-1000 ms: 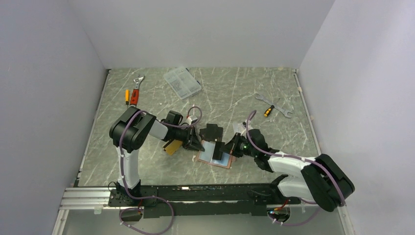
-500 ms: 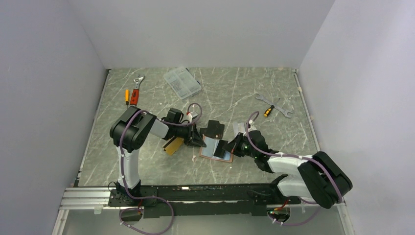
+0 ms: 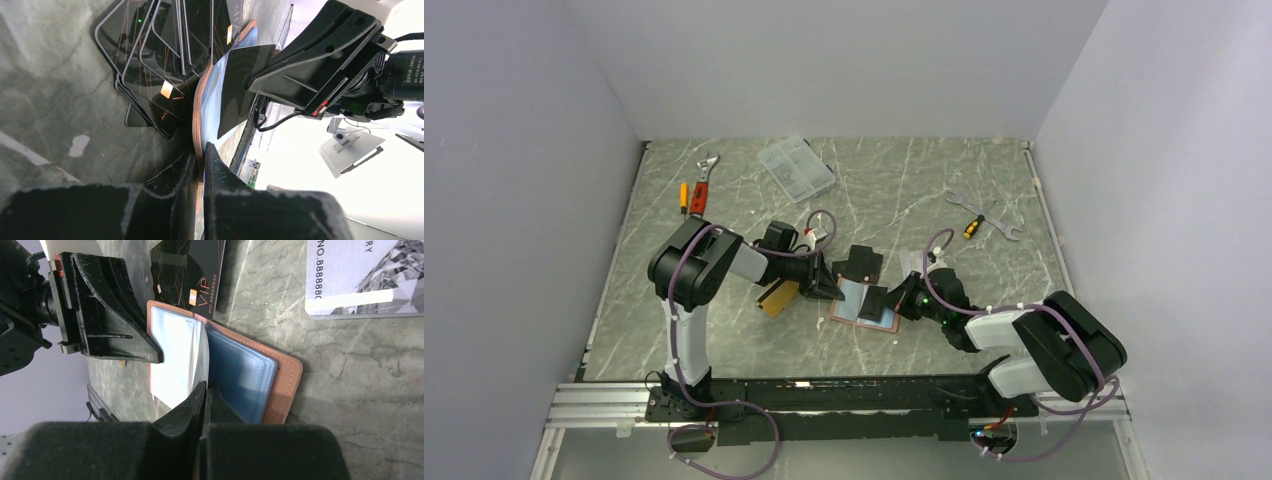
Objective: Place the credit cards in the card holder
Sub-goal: Insert the credit card into the card holder.
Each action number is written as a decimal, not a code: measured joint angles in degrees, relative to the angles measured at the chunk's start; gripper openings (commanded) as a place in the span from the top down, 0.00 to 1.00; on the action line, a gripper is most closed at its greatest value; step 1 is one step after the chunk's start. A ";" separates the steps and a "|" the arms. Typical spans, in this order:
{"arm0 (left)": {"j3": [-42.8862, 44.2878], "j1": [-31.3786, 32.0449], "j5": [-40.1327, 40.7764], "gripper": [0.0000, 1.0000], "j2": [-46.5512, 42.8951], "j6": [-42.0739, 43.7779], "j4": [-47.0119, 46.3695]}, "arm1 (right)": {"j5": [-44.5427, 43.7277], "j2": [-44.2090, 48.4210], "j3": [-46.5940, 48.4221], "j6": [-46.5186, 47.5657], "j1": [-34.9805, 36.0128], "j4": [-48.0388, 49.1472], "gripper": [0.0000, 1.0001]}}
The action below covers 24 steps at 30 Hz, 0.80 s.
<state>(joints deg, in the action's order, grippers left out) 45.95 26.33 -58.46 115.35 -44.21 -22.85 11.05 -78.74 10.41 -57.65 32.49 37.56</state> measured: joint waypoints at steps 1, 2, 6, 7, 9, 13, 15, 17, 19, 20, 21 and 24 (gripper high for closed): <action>-0.02 0.00 0.00 0.89 0.00 0.00 -0.02 | 0.13 -0.20 0.00 0.00 0.00 0.31 1.00; -0.07 0.00 0.02 0.89 0.00 0.00 -0.04 | 0.15 -0.26 0.00 0.00 0.00 0.35 1.00; -0.09 0.00 0.02 0.89 0.00 0.00 -0.15 | -0.15 -0.11 0.00 -0.02 0.24 0.31 1.00; -0.09 0.00 0.02 0.89 0.00 0.00 -0.13 | -0.35 0.11 0.00 -0.02 0.39 0.20 1.00; -0.09 0.02 0.02 0.89 0.00 0.00 -0.17 | -0.66 0.50 0.00 0.00 0.72 0.04 1.00; -0.09 0.00 -0.02 0.89 0.00 0.00 -0.15 | 0.02 -0.33 0.37 0.24 1.01 -0.04 1.00; -0.11 0.00 -0.02 0.89 0.00 0.00 -0.15 | 0.59 -1.16 0.79 0.31 1.01 -0.11 1.00; -0.11 0.00 0.00 0.89 -0.02 0.00 -0.15 | 1.03 -1.18 0.83 0.52 0.98 -0.24 1.00; -0.11 0.00 -0.02 0.89 -0.02 0.00 -0.15 | 1.49 -1.22 1.03 0.83 0.96 -0.74 1.00; -0.11 0.00 -0.02 0.89 -0.02 0.00 -0.15 | 1.62 -1.33 1.20 1.03 0.96 -0.96 1.00; -0.13 0.00 -0.09 0.89 -0.02 0.02 -0.15 | 1.95 -1.70 1.46 1.20 0.90 -1.07 1.00; -0.46 -0.39 -0.17 0.89 -0.02 0.00 -0.07 | 3.32 -3.58 2.21 1.42 0.42 -0.83 1.00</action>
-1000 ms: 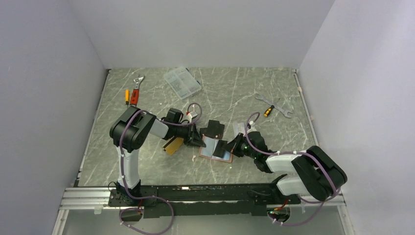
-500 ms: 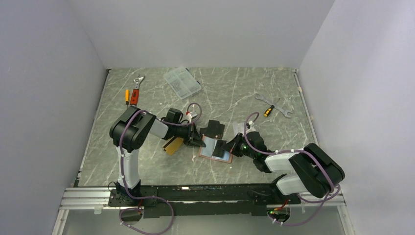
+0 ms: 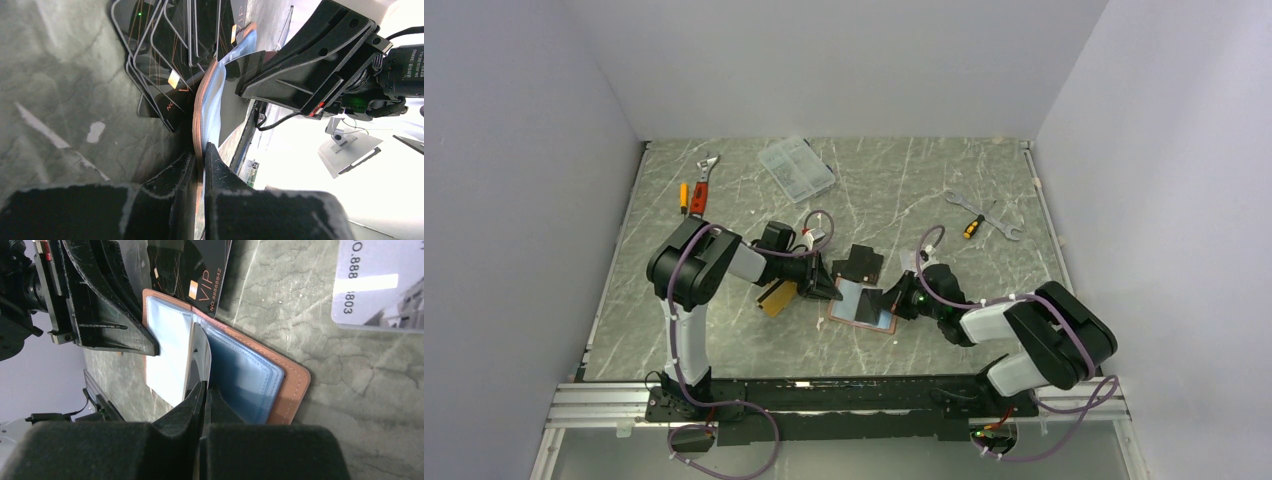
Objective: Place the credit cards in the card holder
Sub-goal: Insert the credit card into the card holder.
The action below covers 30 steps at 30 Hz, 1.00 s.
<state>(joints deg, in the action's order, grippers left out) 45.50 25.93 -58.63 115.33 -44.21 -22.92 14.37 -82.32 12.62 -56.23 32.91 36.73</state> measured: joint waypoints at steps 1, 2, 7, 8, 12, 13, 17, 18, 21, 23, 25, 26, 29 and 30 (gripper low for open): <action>-0.09 -0.13 -0.04 0.89 0.00 0.00 0.02 | 0.57 -0.52 0.26 0.02 -0.20 0.20 1.00; -0.15 -0.28 -0.11 0.89 -0.07 0.00 0.04 | 1.31 -1.27 0.72 0.11 -0.42 0.39 1.00; -0.26 -1.11 -0.44 0.89 -0.13 0.02 0.50 | 3.72 -3.80 2.32 0.28 -1.14 1.01 1.00; -0.26 -1.18 -0.46 0.88 -0.13 0.02 0.59 | 4.15 -4.09 2.43 0.28 -1.31 1.16 1.00; -0.26 -1.18 -0.42 0.86 -0.28 0.04 0.90 | 4.22 -3.87 2.43 0.59 -1.38 1.05 1.00; -0.26 -1.18 -0.39 0.85 -0.33 0.07 0.94 | 4.22 -3.76 2.43 0.81 -1.38 0.94 1.00; -0.26 -1.14 -0.04 0.72 -0.37 0.28 1.14 | 4.59 -3.72 2.43 1.84 -1.38 1.03 1.00; -0.26 -1.09 0.02 0.68 -0.42 0.42 1.18 | 4.74 -3.85 2.43 2.05 -1.38 1.22 1.00; -0.24 -0.92 -0.11 0.59 -1.14 0.70 1.49 | 5.60 -4.70 2.45 2.32 -1.38 2.23 1.00; -0.24 -0.70 0.00 0.58 -1.97 1.09 1.84 | 5.75 -4.79 2.47 2.67 -1.38 2.38 1.00; -0.24 -0.50 0.31 0.58 -2.51 1.53 2.40 | 5.75 -4.70 2.47 2.84 -1.38 2.36 1.00; -0.24 -0.46 0.48 0.59 -2.62 1.60 2.58 | 5.75 -4.59 2.47 3.08 -1.38 2.29 1.00; -0.24 -0.42 0.66 0.62 -2.69 1.64 2.71 | 5.75 -4.44 2.47 3.52 -1.38 2.16 1.00; -0.24 -0.39 0.79 0.66 -2.69 1.66 2.82 | 5.77 -4.35 2.47 3.63 -1.36 2.14 1.00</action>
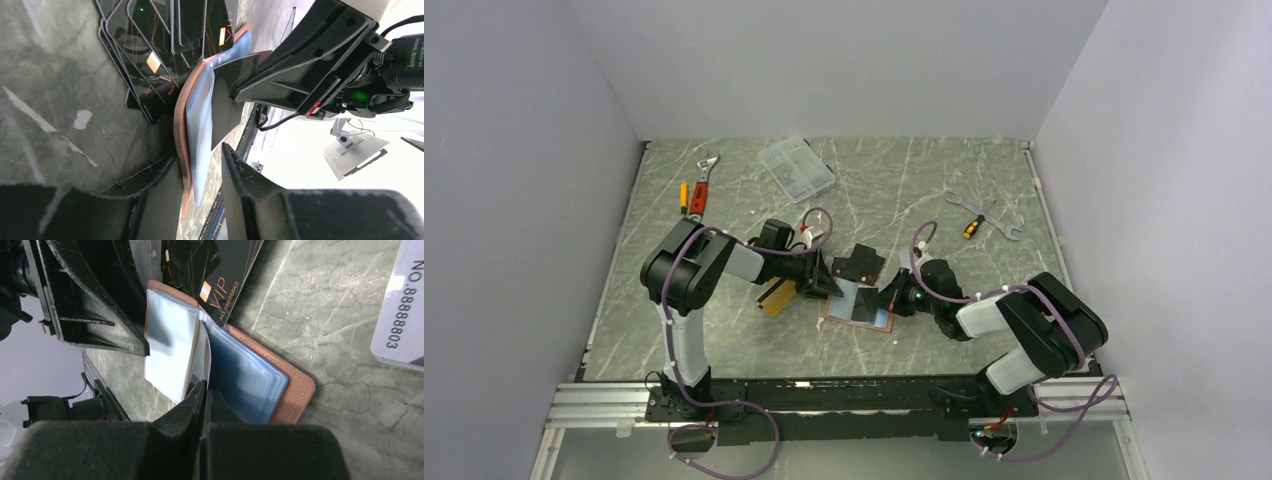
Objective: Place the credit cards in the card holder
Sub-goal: Insert the credit card into the card holder.
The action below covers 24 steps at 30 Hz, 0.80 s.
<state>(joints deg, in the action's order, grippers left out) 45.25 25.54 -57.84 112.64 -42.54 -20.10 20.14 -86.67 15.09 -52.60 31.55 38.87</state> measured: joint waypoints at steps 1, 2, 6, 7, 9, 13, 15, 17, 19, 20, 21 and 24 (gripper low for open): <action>0.00 0.00 0.15 0.71 0.00 0.02 0.11 | 0.13 0.04 0.00 0.13 0.00 0.00 1.00; 0.00 0.00 0.35 0.76 0.00 0.07 0.31 | 0.37 0.07 0.00 0.22 0.00 -0.07 1.00; 0.13 0.00 2.08 0.86 0.00 1.36 2.32 | 1.42 0.09 -0.02 0.72 0.00 -0.17 1.00; 0.22 0.00 2.10 0.86 0.00 1.40 2.49 | 1.46 0.09 -0.04 0.74 0.00 -0.17 1.00; 0.31 0.00 2.14 0.87 -0.09 1.49 2.86 | 1.42 0.15 -0.11 0.74 0.00 -0.17 1.00; 0.33 0.00 2.19 0.87 -0.11 1.46 2.93 | 1.46 0.28 -0.15 0.76 0.11 -0.17 1.00; 0.33 0.02 2.19 0.86 -0.11 1.49 2.97 | 1.70 -0.35 -0.15 0.79 0.09 0.33 1.00; 0.39 0.00 2.14 0.86 -0.11 1.49 3.28 | 2.69 -1.51 -0.11 0.74 -0.22 1.53 1.00; 0.42 -0.04 2.10 0.84 -0.11 1.49 3.48 | 3.89 -2.80 -0.02 0.74 -0.57 2.91 1.00; 0.42 -0.07 2.08 0.84 -0.13 1.49 3.52 | 4.35 -3.19 0.00 0.74 -0.76 3.32 1.00; 0.42 -0.07 2.08 0.83 -0.13 1.49 3.52 | 4.61 -3.41 0.02 0.74 -0.87 3.52 1.00; 0.44 -0.07 2.10 0.82 -0.13 1.49 3.54 | 5.07 -3.61 0.31 0.85 -0.98 3.52 1.00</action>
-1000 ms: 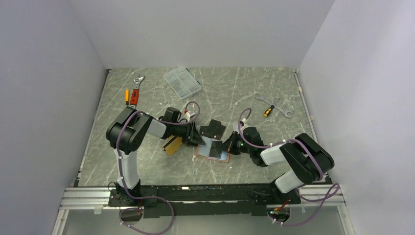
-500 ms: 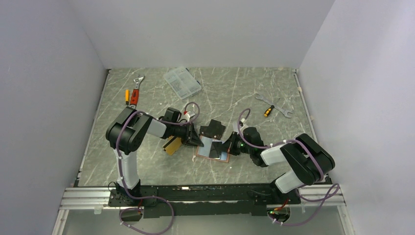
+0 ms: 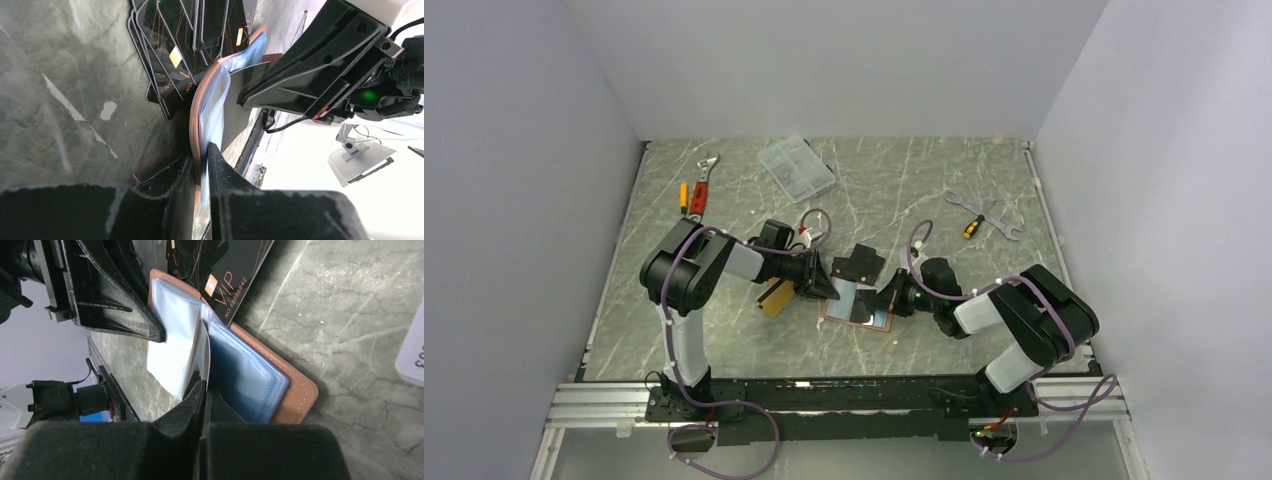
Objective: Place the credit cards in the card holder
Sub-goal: Insert the credit card into the card holder.
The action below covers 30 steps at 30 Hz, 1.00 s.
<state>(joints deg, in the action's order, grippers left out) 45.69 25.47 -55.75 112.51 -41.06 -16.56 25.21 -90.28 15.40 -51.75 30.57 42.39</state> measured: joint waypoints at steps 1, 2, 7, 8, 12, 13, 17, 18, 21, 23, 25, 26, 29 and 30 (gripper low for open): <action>0.02 -0.02 0.00 0.82 0.00 0.00 0.09 | 0.17 -0.13 0.24 0.17 0.00 -0.20 1.00; 0.07 -0.04 -0.02 0.82 0.00 0.02 0.15 | 0.46 -0.35 0.57 0.39 -0.02 -0.44 1.00; 0.28 -0.07 -0.09 0.82 0.00 0.13 0.63 | 1.55 -1.38 1.62 1.25 -0.15 -0.72 1.00; 0.31 -0.07 -0.09 0.82 0.00 0.13 0.74 | 1.77 -1.60 1.79 1.36 -0.15 -0.72 1.00; 0.57 -0.07 -0.07 0.69 0.00 0.52 1.38 | 2.73 -2.27 2.73 2.32 -0.20 -1.25 1.00; 0.74 -0.07 -0.15 0.66 0.00 0.74 1.70 | 2.82 -2.38 2.99 2.43 -0.20 -1.44 1.00; 2.05 1.92 -0.50 0.69 0.00 1.49 1.95 | 2.93 -2.69 3.76 2.60 1.53 -1.60 1.00; 2.21 2.38 -0.46 0.73 0.00 1.62 1.99 | 2.93 -2.60 3.65 2.60 1.64 -1.62 1.00; 2.21 2.84 -0.02 0.76 0.00 2.49 2.51 | 2.93 -1.81 3.26 2.58 1.70 -2.08 1.00; 2.21 2.84 0.15 0.77 0.00 2.75 2.75 | 2.95 -0.79 3.06 2.73 1.92 -3.15 1.00; 2.21 2.84 0.15 0.76 0.00 2.95 3.06 | 2.93 0.24 2.99 3.04 2.03 -4.63 1.00; 2.21 2.84 0.15 0.76 0.00 3.02 3.30 | 2.86 0.94 2.97 3.37 2.05 -5.79 0.96; 2.21 2.62 0.13 0.75 0.00 3.19 3.89 | 2.78 3.15 2.99 4.57 2.05 -9.46 0.88; 2.21 2.51 0.11 0.75 0.00 3.23 3.98 | 2.78 3.63 2.99 4.87 2.05 -10.49 0.85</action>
<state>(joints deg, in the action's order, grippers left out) 47.90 27.99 -55.64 112.51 -37.82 -12.58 27.99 -86.65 18.39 -46.87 32.62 31.90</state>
